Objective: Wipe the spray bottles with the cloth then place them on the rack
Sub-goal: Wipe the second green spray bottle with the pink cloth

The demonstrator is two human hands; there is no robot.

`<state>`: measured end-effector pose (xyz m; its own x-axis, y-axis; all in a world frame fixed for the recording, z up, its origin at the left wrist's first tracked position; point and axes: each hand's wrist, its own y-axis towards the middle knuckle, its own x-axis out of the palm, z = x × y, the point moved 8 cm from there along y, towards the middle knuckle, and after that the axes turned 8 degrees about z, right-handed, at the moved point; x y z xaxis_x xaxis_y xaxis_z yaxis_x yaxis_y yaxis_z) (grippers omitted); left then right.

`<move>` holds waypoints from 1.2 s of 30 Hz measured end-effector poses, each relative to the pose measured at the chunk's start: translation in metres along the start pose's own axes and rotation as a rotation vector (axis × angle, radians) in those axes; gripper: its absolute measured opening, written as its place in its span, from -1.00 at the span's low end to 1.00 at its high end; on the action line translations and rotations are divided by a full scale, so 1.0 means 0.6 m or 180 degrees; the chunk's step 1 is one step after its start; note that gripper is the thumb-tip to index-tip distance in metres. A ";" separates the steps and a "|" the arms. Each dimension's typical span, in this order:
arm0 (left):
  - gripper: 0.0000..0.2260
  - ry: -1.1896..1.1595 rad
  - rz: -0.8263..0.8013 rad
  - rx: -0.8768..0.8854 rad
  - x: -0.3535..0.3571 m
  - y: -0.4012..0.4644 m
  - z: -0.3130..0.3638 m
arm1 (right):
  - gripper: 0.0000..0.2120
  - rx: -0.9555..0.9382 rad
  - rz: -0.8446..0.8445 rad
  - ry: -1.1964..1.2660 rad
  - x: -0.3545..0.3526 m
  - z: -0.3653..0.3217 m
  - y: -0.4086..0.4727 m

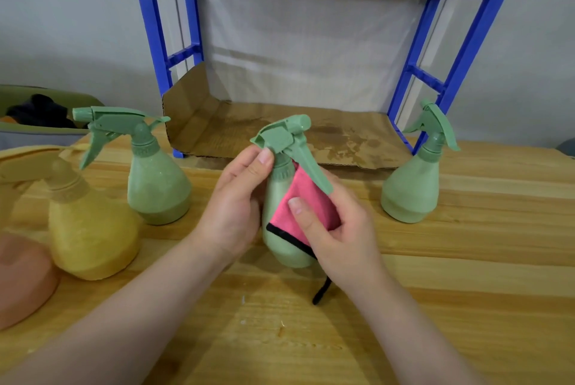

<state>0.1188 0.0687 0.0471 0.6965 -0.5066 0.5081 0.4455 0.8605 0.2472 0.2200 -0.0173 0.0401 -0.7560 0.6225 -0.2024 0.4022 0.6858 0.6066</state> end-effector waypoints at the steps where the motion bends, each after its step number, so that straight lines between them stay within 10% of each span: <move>1: -0.66 0.0066 -0.0049 0.0004 0.000 0.000 0.001 | -0.53 0.0005 -0.0050 -0.0039 0.003 0.001 0.000; 10: -0.73 0.0373 -0.0358 0.0003 0.015 -0.009 -0.006 | -0.63 0.0310 -0.0232 -0.0271 0.011 0.009 -0.004; 27: -0.77 -0.1113 0.0997 -0.0055 -0.062 0.023 0.031 | -0.43 0.0974 -0.0832 0.0569 0.055 0.029 -0.036; 36: -0.70 0.0215 -0.0140 0.0329 -0.004 0.002 0.023 | -0.61 0.0894 -0.0729 0.0823 0.044 0.014 -0.020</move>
<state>0.1101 0.0718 0.0575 0.7154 -0.5436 0.4390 0.4186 0.8365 0.3536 0.1995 -0.0061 0.0211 -0.9319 0.3522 -0.0867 0.3069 0.8932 0.3287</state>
